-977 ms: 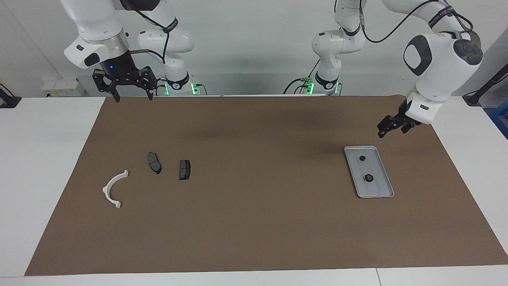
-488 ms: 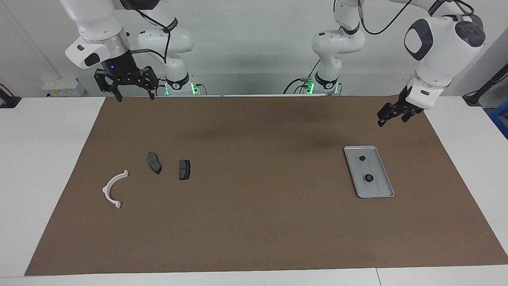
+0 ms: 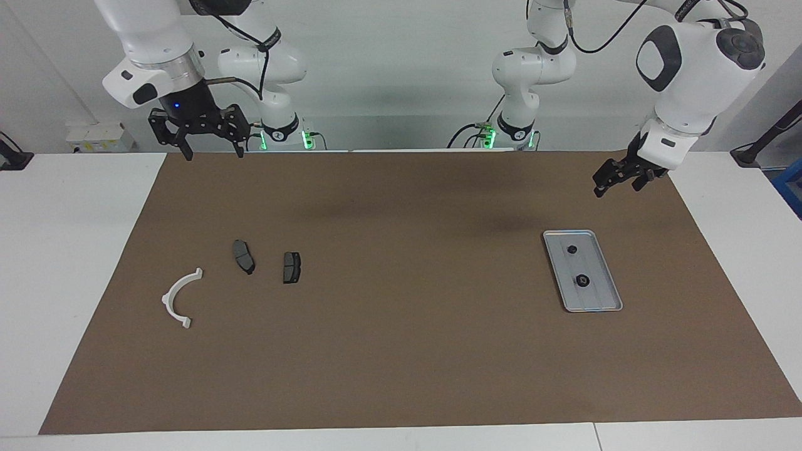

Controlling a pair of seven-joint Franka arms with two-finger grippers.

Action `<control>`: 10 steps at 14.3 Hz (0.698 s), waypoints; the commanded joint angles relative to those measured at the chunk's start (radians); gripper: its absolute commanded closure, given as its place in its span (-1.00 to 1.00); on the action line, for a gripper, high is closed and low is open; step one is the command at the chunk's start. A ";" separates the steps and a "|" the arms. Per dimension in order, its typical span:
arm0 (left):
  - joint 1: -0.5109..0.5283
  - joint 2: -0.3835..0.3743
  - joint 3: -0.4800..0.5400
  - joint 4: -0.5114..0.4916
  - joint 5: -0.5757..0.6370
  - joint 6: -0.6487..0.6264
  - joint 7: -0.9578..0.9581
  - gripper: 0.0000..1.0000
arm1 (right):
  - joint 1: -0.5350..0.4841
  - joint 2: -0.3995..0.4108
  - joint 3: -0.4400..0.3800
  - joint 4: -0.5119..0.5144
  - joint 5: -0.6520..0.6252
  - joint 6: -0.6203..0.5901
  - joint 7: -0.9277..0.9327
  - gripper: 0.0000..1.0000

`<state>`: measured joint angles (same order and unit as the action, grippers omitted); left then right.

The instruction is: Pick bearing gear from pile to tray

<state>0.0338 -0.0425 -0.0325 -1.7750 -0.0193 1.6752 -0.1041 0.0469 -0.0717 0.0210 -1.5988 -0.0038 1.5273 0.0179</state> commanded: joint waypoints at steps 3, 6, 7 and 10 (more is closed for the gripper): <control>-0.006 -0.013 0.000 0.071 0.013 -0.084 0.014 -1.00 | -0.010 -0.014 0.004 -0.004 0.025 -0.019 0.019 -1.00; -0.006 -0.014 -0.029 0.069 0.013 -0.074 0.014 -1.00 | -0.010 -0.014 0.004 -0.004 0.025 -0.019 0.019 -1.00; -0.006 -0.014 -0.029 0.071 0.012 -0.077 0.014 -1.00 | -0.010 -0.014 0.004 -0.004 0.025 -0.019 0.019 -1.00; -0.006 -0.014 -0.037 0.071 0.013 -0.078 0.014 -1.00 | -0.010 -0.014 0.004 -0.004 0.025 -0.019 0.017 -1.00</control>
<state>0.0331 -0.0466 -0.0711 -1.7057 -0.0187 1.6130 -0.0994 0.0469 -0.0717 0.0209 -1.5988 -0.0038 1.5273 0.0181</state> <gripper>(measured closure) 0.000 0.000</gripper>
